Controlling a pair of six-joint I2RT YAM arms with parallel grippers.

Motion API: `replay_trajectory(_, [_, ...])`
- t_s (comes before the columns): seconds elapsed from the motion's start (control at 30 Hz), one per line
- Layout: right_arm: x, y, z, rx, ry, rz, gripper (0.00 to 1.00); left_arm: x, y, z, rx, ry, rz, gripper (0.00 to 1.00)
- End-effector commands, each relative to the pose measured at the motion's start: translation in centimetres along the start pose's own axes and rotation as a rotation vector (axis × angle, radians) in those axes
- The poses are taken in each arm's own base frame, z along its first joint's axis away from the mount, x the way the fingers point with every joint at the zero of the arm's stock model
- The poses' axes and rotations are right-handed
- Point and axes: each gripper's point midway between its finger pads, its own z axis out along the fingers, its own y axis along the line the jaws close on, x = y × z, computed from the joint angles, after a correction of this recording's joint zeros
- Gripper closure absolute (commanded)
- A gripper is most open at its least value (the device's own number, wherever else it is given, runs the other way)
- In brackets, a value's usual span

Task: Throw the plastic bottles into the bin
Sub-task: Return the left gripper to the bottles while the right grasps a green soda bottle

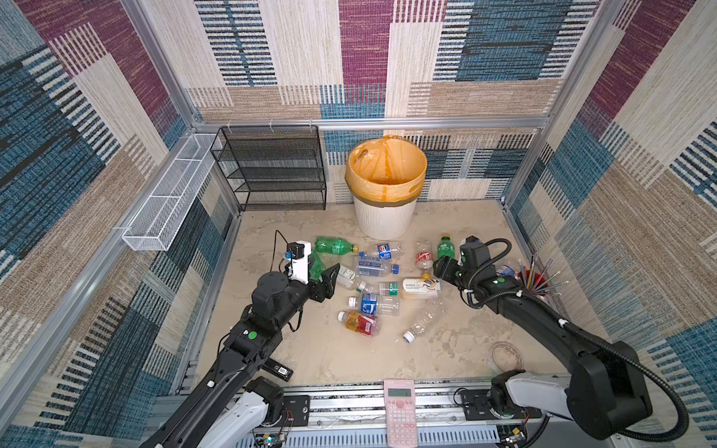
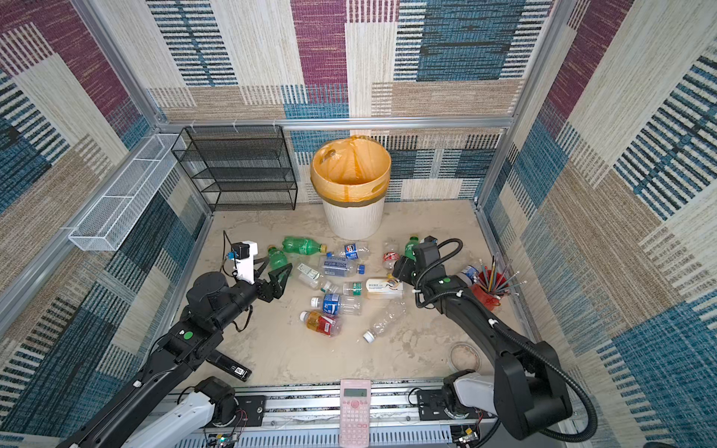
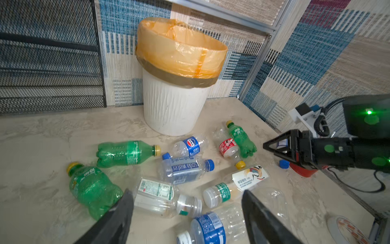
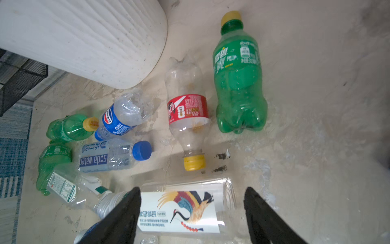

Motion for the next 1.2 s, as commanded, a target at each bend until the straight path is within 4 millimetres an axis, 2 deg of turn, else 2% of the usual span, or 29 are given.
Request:
replay_trajectory(0.0, [-1.5,-1.6,0.7,0.109,-0.003,-0.02,0.21,2.1,1.1,0.0,-0.063,0.108,-0.074,0.22])
replay_trajectory(0.2, [-5.1,-3.0,3.8,0.169,0.052,-0.055,0.24,3.4,0.8,0.3,-0.054,0.193,-0.131,0.26])
replay_trajectory(0.37, [-6.4,-3.1,6.7,0.178,0.123,-0.131,0.25,3.9,0.7,0.2,-0.056,0.229,-0.156,0.27])
replay_trajectory(0.63, [-6.9,-3.8,10.6,0.182,0.229,-0.164,0.23,4.5,0.6,0.3,-0.056,0.269,-0.17,0.28])
replay_trajectory(0.87, [-7.0,-3.9,12.5,0.186,0.295,-0.156,0.27,4.7,0.6,0.5,-0.057,0.287,-0.177,0.29])
replay_trajectory(1.07, [-5.5,-5.0,13.7,0.223,0.37,-0.154,0.28,4.8,0.7,0.5,-0.064,0.298,-0.175,0.29])
replay_trajectory(1.17, [-6.0,-4.9,13.8,0.227,0.364,-0.153,0.28,4.9,0.7,0.5,-0.066,0.301,-0.174,0.3])
